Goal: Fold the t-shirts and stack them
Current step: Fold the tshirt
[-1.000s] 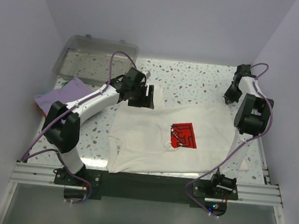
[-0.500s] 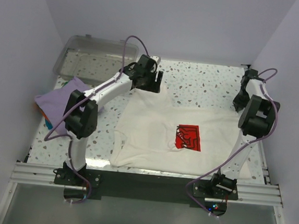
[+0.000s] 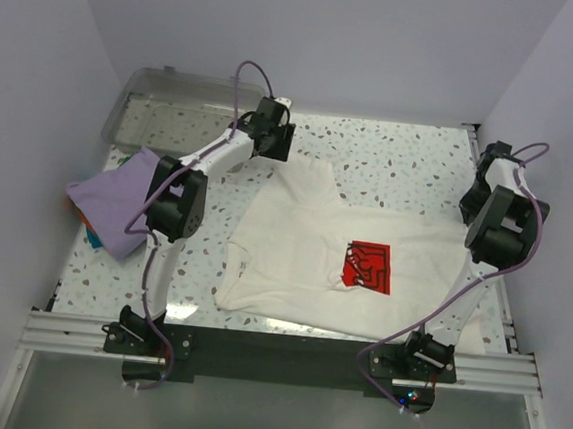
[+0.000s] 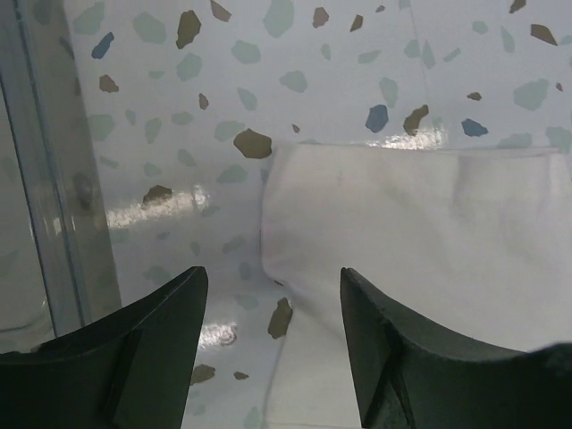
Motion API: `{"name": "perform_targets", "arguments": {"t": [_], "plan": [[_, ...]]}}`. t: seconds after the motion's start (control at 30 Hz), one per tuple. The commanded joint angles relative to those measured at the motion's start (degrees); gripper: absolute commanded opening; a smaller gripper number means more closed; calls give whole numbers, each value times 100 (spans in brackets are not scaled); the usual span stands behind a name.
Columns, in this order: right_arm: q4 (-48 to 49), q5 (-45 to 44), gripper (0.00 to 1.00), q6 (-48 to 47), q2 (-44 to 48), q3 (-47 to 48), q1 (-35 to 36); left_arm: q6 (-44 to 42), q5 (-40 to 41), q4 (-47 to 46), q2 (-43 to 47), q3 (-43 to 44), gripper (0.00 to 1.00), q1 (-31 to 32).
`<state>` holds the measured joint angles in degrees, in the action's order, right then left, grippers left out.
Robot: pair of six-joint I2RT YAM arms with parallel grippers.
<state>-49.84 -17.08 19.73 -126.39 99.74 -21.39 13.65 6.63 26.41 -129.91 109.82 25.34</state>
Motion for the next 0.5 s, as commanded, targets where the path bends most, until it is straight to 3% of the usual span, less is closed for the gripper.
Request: {"name": "perform_targets", "arguments": {"t": [0.0,0.47], "plan": [[-122,-24,0,-74,228,37,29,-275,-30,-619,-253,399,66,-152],[-131,170,0,-92,255,-60,29,-486,-716,-1367,-1063,857,59,-276]]}}
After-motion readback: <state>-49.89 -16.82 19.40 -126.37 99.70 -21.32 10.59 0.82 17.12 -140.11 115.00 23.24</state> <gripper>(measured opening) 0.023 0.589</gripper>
